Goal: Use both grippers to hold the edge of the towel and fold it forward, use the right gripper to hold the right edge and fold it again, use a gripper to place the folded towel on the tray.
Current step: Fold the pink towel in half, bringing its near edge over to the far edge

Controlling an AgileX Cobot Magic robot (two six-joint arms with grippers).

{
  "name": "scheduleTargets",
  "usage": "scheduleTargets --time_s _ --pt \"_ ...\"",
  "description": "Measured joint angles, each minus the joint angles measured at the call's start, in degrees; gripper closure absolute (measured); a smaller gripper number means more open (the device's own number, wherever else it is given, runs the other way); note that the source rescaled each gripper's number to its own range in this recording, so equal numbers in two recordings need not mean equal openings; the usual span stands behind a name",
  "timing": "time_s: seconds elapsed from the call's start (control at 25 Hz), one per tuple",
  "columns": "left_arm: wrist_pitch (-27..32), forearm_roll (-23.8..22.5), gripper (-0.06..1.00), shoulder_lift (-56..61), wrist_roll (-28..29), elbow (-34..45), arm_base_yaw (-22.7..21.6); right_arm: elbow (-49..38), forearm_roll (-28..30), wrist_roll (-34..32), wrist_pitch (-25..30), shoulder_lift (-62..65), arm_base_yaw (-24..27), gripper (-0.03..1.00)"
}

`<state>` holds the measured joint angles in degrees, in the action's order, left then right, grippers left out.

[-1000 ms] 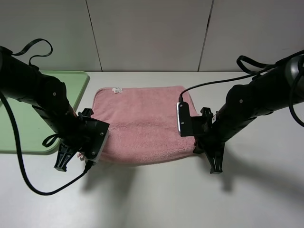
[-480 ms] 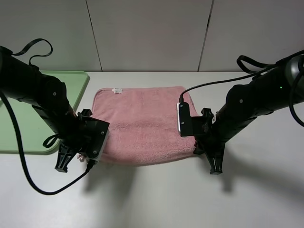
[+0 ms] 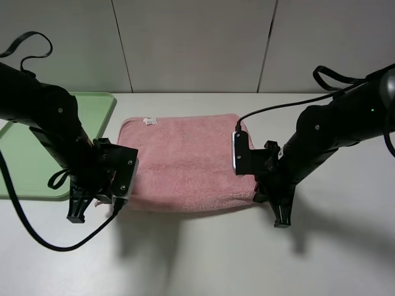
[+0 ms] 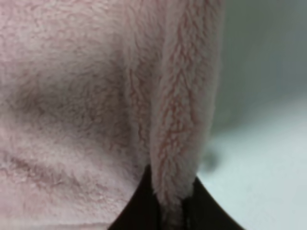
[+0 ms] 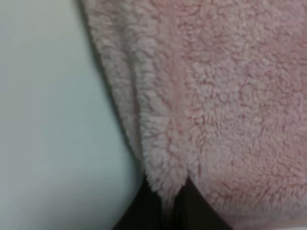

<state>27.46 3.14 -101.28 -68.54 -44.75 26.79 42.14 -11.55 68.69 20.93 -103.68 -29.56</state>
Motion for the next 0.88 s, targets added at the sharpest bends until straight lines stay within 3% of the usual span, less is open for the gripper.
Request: scheduleTargets --time_s 0.88 --pt "13.89 0.98 0.94 15.55 6.38 -0.1 0.0 0.07 -0.4 -9.09 11.56 14.91 -0.18 0.97"
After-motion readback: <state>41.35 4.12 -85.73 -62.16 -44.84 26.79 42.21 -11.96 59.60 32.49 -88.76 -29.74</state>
